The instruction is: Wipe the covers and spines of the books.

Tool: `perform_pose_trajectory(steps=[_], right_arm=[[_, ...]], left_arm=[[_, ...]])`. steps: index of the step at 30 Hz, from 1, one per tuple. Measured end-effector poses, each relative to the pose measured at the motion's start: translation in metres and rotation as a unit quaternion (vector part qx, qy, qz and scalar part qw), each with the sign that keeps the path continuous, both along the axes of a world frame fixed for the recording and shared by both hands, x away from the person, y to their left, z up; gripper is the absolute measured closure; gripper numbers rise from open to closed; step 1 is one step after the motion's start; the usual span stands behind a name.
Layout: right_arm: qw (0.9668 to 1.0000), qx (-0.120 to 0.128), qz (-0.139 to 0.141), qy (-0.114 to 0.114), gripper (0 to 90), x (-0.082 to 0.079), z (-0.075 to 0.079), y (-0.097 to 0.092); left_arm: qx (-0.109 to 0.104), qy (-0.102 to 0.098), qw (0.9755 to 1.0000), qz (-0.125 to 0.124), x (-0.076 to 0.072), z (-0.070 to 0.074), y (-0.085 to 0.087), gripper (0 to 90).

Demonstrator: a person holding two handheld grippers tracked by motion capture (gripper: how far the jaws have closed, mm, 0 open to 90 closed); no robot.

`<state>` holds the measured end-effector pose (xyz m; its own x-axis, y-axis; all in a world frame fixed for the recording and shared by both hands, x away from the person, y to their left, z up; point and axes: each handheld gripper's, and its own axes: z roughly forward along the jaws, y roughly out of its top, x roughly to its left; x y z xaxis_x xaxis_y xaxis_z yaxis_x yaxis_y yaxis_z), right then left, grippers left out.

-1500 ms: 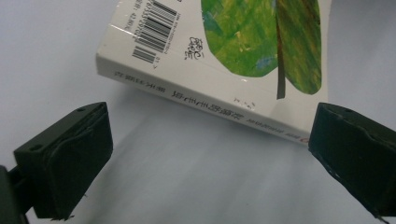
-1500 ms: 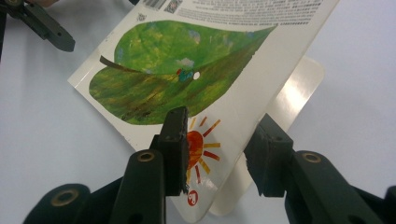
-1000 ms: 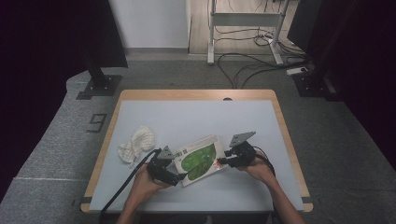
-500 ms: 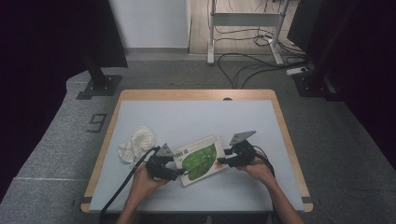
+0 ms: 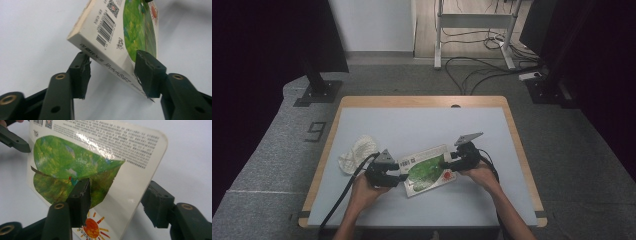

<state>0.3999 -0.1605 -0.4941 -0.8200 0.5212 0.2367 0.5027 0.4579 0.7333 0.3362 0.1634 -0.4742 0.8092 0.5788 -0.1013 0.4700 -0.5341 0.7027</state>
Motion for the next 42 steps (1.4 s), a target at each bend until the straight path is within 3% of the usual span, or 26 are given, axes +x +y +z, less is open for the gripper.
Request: perform_pose_trajectory(steps=[14,19,29,42], right_arm=[[0.9991,0.016,-0.019,-0.033,56.7,-0.006,0.015,-0.005],[0.9988,0.021,-0.022,-0.040,59.5,-0.007,0.018,-0.005],[0.9977,0.026,-0.027,-0.056,61.9,-0.006,0.022,-0.002],[0.9954,0.007,-0.035,-0.088,61.8,0.003,0.028,0.011]], left_arm=[[0.002,-0.011,0.9998,0.013,0.012,0.018,0.005,59.6],[0.003,-0.025,0.9995,0.020,0.015,0.024,0.006,64.6],[0.019,-0.040,0.9988,0.021,0.023,0.030,0.009,65.6],[0.034,-0.063,0.9965,0.042,0.041,0.034,0.013,64.5]])
